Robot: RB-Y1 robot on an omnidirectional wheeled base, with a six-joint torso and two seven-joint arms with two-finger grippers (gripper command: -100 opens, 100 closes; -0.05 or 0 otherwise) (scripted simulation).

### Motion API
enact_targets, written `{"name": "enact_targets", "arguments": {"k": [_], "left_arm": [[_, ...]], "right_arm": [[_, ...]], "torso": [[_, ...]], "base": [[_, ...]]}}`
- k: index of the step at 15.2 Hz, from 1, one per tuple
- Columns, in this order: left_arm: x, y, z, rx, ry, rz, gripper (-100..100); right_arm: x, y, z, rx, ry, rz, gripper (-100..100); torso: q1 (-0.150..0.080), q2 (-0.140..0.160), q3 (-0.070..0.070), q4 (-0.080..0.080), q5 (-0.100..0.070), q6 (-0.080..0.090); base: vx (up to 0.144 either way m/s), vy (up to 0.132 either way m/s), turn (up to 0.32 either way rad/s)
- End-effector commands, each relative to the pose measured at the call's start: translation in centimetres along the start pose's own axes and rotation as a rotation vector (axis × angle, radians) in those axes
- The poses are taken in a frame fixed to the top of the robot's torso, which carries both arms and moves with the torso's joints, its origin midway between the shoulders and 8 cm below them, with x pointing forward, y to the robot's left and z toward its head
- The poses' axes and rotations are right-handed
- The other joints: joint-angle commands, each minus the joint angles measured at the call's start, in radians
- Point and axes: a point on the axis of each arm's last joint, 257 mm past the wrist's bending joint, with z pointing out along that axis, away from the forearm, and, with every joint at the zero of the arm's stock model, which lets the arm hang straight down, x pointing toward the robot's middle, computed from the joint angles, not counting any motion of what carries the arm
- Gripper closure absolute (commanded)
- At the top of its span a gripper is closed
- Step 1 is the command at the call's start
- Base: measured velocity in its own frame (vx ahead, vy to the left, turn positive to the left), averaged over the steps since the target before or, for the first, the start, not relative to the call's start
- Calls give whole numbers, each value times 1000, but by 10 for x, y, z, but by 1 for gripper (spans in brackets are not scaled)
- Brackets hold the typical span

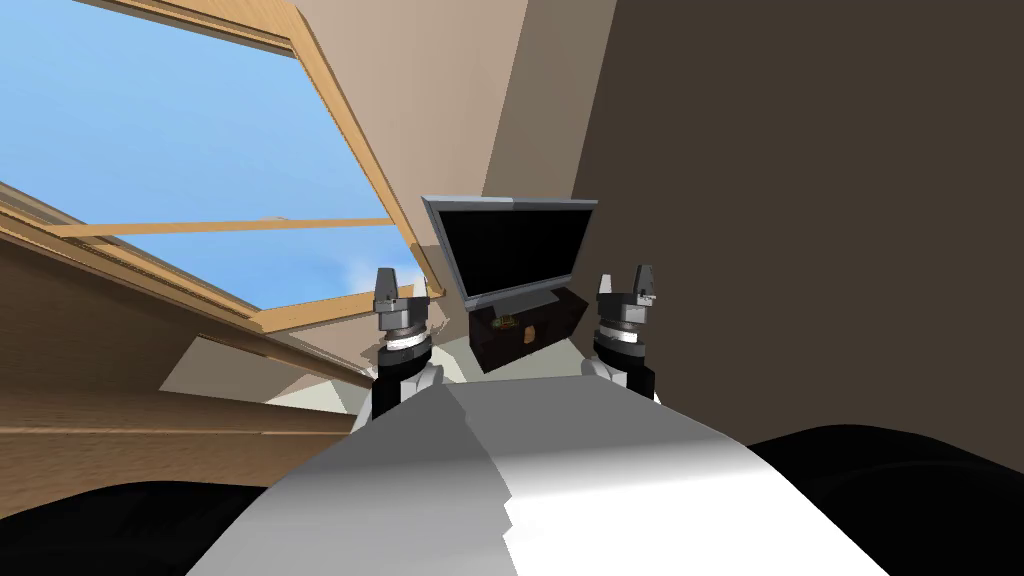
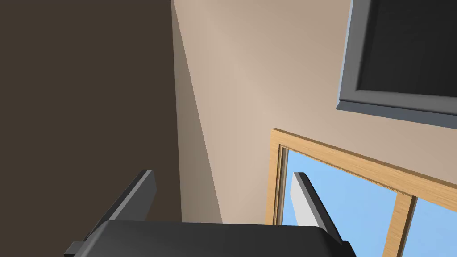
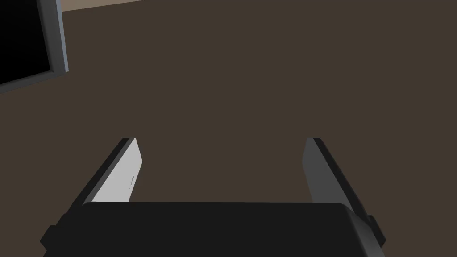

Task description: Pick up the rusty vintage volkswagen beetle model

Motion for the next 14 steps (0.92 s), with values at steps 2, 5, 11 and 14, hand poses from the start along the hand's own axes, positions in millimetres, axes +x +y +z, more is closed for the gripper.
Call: {"name": "enact_targets", "arguments": {"k": [2,5,11,14], "left_arm": [[10,20,0,-52,64,6,-100],[15,39,-1,-103,97,9,-100],[21,82,-3,-220,136,15,-100],[22,99,-5,-269,144,17,-100]], "right_arm": [[0,0,0,0,0,0,0],[0,0,0,0,0,0,0],[0,0,0,0,0,0,0],[0,0,0,0,0,0,0]], "torso": [[0,0,0,0,0,0],[-2,-2,-1,0,0,0],[-2,-3,-2,-1,0,0],[-2,-2,-1,-1,-1,0]], "base": [[16,-20,-4],[29,-32,-2],[32,-35,-3],[25,-29,-1]]}}
